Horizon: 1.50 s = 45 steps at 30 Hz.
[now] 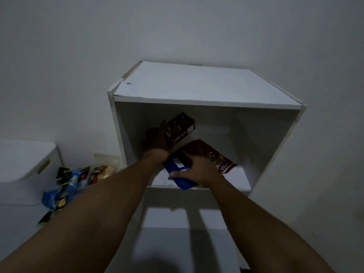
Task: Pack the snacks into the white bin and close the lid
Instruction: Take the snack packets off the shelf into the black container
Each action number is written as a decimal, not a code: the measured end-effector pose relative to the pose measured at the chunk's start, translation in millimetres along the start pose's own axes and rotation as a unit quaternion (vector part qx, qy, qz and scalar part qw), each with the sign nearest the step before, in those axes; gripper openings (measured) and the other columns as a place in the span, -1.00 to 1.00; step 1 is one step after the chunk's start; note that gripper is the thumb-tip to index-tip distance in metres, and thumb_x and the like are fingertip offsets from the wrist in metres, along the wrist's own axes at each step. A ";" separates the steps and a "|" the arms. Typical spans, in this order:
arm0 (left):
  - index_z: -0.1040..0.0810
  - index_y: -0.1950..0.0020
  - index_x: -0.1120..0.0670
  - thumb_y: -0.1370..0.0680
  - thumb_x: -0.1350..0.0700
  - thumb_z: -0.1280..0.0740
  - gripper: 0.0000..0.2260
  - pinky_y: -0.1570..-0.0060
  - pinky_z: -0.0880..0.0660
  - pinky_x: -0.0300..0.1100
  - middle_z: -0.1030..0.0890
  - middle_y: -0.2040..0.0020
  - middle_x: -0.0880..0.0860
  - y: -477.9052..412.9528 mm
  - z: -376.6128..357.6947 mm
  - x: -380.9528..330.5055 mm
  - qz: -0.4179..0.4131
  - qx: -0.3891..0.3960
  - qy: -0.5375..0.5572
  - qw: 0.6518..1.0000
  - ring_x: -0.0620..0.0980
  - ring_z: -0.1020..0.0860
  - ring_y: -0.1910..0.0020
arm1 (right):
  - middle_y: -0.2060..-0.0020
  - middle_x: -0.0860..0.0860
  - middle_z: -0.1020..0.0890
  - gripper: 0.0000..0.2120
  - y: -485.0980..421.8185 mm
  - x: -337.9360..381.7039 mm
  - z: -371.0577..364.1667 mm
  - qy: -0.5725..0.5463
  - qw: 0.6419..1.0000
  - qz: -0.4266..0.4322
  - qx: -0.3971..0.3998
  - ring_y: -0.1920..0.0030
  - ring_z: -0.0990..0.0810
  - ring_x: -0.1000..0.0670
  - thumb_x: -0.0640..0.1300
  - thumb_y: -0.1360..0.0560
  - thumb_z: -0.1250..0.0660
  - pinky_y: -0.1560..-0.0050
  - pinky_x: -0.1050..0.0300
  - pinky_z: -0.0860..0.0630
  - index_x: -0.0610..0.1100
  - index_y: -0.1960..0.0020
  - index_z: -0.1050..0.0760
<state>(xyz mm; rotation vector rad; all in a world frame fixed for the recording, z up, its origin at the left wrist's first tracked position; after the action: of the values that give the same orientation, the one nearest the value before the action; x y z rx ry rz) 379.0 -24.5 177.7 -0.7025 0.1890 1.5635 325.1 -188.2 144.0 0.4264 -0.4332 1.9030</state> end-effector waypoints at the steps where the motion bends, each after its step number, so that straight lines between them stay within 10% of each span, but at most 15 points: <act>1: -0.01 -0.58 -0.19 -0.51 -0.05 -0.39 -0.24 -0.20 -0.46 0.21 -0.40 -0.37 0.15 1.1 1.2 4.8 0.015 -0.009 0.015 1.000 0.23 -0.41 -0.31 | -0.29 0.10 -0.54 -0.16 -2.7 2.0 -5.4 0.008 1.000 0.004 0.023 -0.19 -0.56 -0.02 0.61 -0.22 -0.28 -0.18 -0.06 -0.55 0.26 -0.39 -0.27; 15: 0.08 -0.53 -0.33 -0.53 0.01 -0.37 -0.22 -0.14 -0.51 0.20 -0.45 -0.34 0.09 13.2 5.5 17.2 0.041 -0.013 0.105 0.994 0.15 -0.49 -0.22 | -0.18 -0.06 -0.56 -0.61 -2.6 5.8 -7.5 0.179 0.979 -0.042 -0.085 -0.03 -0.61 -0.13 0.08 -0.61 -0.15 -0.03 -0.13 -0.54 0.10 -0.41 -0.22; 21: 0.05 -0.57 -0.26 -0.54 0.06 -0.36 -0.24 -0.20 -0.46 0.23 -0.43 -0.37 0.15 22.9 11.4 15.9 0.001 -0.030 0.105 0.994 0.18 -0.44 -0.28 | -0.12 -0.12 -0.58 -0.47 -6.6 12.3 -2.2 0.229 0.968 -0.040 -0.090 0.07 -0.65 -0.15 -0.26 -0.57 -0.22 0.10 -0.08 -0.62 0.01 -0.48 -0.20; 31: 0.19 -0.52 -0.38 -0.55 0.03 -0.35 -0.18 -0.07 -0.54 0.20 -0.43 -0.29 0.13 30.8 17.1 19.8 -0.018 -0.044 0.113 0.992 0.16 -0.50 -0.15 | -0.01 -0.04 -0.66 -0.58 -8.7 23.1 -10.9 0.277 0.952 0.101 -0.079 0.15 -0.66 -0.09 0.06 -0.63 -0.08 0.17 -0.02 -0.63 0.21 -0.48 -0.19; 36: -0.33 -0.46 0.10 -0.63 0.06 -0.20 -0.60 -0.12 -0.50 0.03 -0.51 -0.16 0.13 37.6 -5.5 26.7 0.004 0.073 -0.074 0.995 0.12 -0.52 -0.11 | -0.19 -0.04 -0.60 -0.40 -4.6 19.0 -12.5 0.238 0.963 0.107 -0.062 -0.06 -0.62 -0.10 0.40 -0.57 0.08 0.02 -0.02 -0.57 0.14 -0.49 -0.21; 45: 0.17 -0.56 -0.29 -0.54 0.04 -0.39 -0.15 -0.14 -0.49 0.20 -0.47 -0.29 0.16 31.8 22.3 14.2 -0.021 -0.037 0.091 0.995 0.18 -0.48 -0.20 | -0.28 -0.08 -0.55 -0.49 3.3 26.3 2.6 0.218 0.960 0.103 -0.140 -0.08 -0.62 -0.14 -0.01 -0.61 -0.18 0.11 -0.02 -0.62 0.13 -0.53 -0.14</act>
<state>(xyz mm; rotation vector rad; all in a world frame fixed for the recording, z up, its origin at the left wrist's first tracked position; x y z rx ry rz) 342.3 -5.4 178.7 -0.9031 0.2511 1.4726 313.1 -169.6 158.7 -0.2331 -0.4542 2.0264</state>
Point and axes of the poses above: each hand's wrist, its own y-axis away from the middle knuckle, its own z-axis out of the back of the hand, x = y × z, the point moved 8 cm from there along -y, towards the middle knuckle
